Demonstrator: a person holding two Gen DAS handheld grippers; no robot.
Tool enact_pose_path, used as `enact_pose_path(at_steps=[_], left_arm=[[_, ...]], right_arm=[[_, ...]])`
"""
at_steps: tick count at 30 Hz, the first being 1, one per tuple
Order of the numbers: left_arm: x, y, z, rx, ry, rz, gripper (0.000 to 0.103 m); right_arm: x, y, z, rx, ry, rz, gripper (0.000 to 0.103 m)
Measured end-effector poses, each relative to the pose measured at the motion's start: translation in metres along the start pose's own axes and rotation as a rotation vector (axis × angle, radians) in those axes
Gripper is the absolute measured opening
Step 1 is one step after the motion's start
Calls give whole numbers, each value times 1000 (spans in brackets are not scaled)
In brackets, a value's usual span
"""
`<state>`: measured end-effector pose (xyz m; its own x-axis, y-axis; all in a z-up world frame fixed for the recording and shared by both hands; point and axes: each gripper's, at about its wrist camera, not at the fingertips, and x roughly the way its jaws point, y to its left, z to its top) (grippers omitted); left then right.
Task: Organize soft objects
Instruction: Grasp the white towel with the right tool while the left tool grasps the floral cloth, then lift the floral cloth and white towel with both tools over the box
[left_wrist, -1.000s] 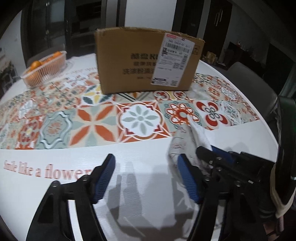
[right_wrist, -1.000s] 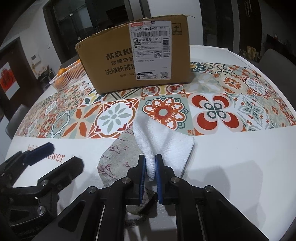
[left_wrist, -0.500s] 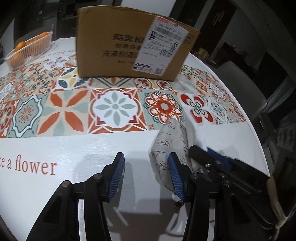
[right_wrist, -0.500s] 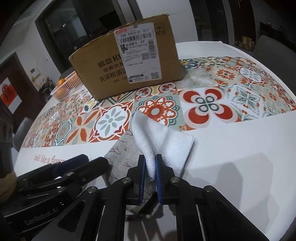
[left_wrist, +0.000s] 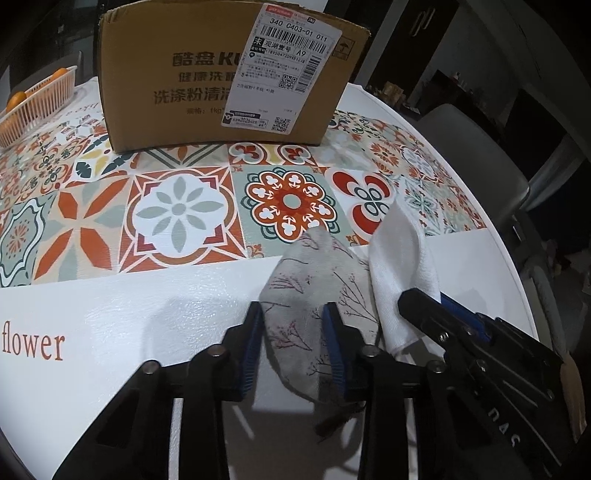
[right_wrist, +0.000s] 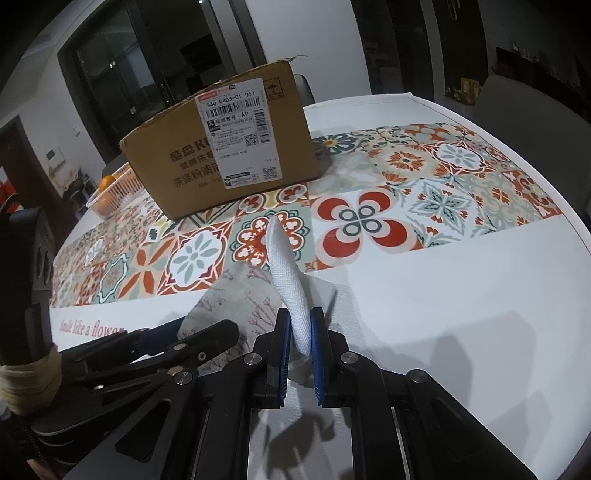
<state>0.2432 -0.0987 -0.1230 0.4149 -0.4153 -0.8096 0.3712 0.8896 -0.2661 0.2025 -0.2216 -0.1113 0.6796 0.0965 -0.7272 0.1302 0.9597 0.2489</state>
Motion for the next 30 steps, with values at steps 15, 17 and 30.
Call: enact_pose_path(at_steps=[15,17,30], left_arm=[[-35,-5,3,32,-165,117,12],[-43,-4,3,33,-185,130,12],[-90,-4,13,45,-327,166,12]], right_arm=[[-15,8,5,-15,-37,11,12],[-18,9,8,-15,-49,15,12],[-47,26,26,-40,-154,30,10]])
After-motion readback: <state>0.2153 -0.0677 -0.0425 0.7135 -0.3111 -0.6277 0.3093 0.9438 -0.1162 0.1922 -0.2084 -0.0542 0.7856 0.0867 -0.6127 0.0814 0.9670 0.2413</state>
